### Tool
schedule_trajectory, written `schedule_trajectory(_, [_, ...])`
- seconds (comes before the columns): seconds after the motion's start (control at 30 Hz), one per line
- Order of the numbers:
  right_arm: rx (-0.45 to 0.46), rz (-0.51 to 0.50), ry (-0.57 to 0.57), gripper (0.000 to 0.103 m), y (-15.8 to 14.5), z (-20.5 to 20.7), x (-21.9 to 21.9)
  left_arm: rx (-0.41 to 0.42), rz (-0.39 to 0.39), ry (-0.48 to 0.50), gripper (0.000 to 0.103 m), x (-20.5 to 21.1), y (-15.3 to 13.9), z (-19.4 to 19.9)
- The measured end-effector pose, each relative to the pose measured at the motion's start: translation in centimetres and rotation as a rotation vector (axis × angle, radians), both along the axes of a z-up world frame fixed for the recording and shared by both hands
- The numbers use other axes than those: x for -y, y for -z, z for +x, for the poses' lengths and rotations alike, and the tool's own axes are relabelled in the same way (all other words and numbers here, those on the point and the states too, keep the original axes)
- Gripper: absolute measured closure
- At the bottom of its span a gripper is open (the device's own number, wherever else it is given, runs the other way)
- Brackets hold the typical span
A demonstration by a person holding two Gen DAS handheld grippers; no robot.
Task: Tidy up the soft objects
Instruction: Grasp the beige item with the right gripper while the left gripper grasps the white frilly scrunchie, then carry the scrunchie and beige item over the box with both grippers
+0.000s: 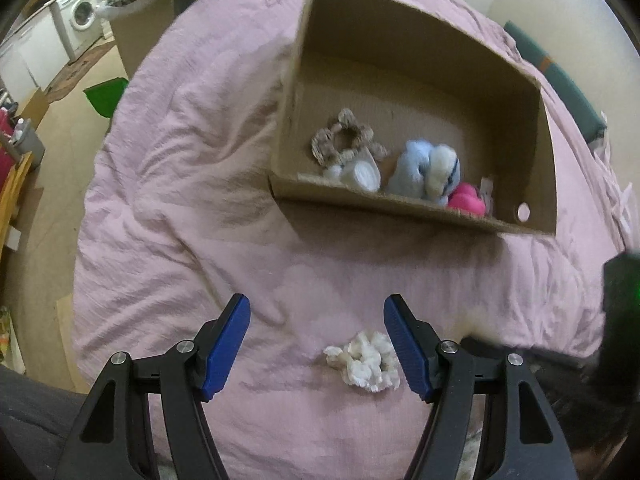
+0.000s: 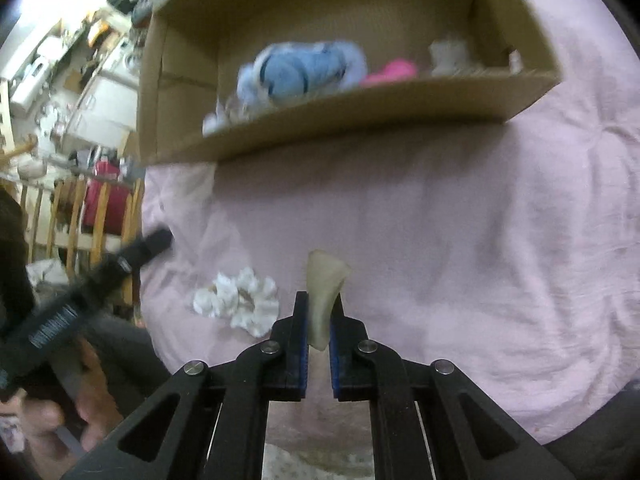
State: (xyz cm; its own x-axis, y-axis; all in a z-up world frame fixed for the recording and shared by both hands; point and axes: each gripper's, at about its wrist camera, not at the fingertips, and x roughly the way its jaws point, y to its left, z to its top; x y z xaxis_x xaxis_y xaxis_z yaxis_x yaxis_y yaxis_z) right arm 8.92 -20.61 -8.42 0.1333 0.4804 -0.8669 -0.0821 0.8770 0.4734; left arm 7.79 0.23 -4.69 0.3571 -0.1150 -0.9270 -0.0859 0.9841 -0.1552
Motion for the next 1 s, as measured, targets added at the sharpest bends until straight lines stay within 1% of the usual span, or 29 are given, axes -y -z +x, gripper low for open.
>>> schedule_trajectory(0.13, [0.060, 0.019, 0.057, 0.093, -1.5, 0.3, 1.3, -0.064, 0.007, 0.071, 0.037, 1.7, 1.5, -0.3])
schedule_trajectory(0.2, [0.081, 0.019, 0.074, 0.093, -2.0, 0.4, 1.7, -0.093, 0.029, 0.118, 0.037, 2.7, 2.4, -0.4])
schedule_trajectory(0.27, [0.081, 0.002, 0.075, 0.093, -2.1, 0.6, 1.9, -0.116, 0.055, 0.165, 0.037, 3.8, 3.2, -0.6])
schedule_trajectory(0.33, [0.068, -0.010, 0.078, 0.093, -1.7, 0.6, 2.0, -0.140, 0.054, 0.196, 0.037, 4.6, 4.0, -0.8])
schedule_trajectory(0.4, [0.059, -0.012, 0.079, 0.093, -1.5, 0.7, 2.0, -0.166, 0.057, 0.215, 0.037, 5.1, 4.8, -0.9])
schedule_trajectory(0.47, [0.062, -0.011, 0.076, 0.093, -1.7, 0.7, 2.1, -0.181, 0.079, 0.216, 0.038, 5.3, 5.4, -1.1])
schedule_trajectory(0.53, [0.066, -0.012, 0.070, 0.093, -1.5, 0.5, 1.8, -0.179, 0.093, 0.211, 0.046, 5.3, 5.6, -1.2])
schedule_trajectory(0.6, [0.065, -0.016, 0.061, 0.093, -1.4, 0.4, 1.5, -0.175, 0.095, 0.211, 0.065, 5.2, 5.5, -1.2])
schedule_trajectory(0.63, [0.064, -0.018, 0.058, 0.093, -1.2, 0.4, 1.3, -0.171, 0.091, 0.206, 0.072, 5.1, 5.4, -1.2])
schedule_trajectory(0.67, [0.064, -0.020, 0.056, 0.093, -1.1, 0.5, 0.9, -0.171, 0.084, 0.201, 0.088, 4.9, 5.4, -1.2])
schedule_trajectory(0.73, [0.065, -0.019, 0.054, 0.093, -1.1, 0.6, 0.8, -0.164, 0.060, 0.184, 0.089, 4.3, 4.9, -1.2])
schedule_trajectory(0.8, [0.070, -0.018, 0.054, 0.093, -1.2, 0.5, 0.8, -0.131, 0.039, 0.169, 0.090, 3.8, 3.9, -1.4])
schedule_trajectory(0.93, [0.085, 0.001, 0.055, 0.093, -1.6, 0.4, 0.9, -0.032, 0.022, 0.115, 0.091, 2.4, 1.4, -1.9])
schedule_trajectory(1.0, [0.100, 0.010, 0.050, 0.093, -2.0, 0.3, 0.9, 0.002, 0.012, 0.084, 0.090, 1.6, 0.5, -1.7])
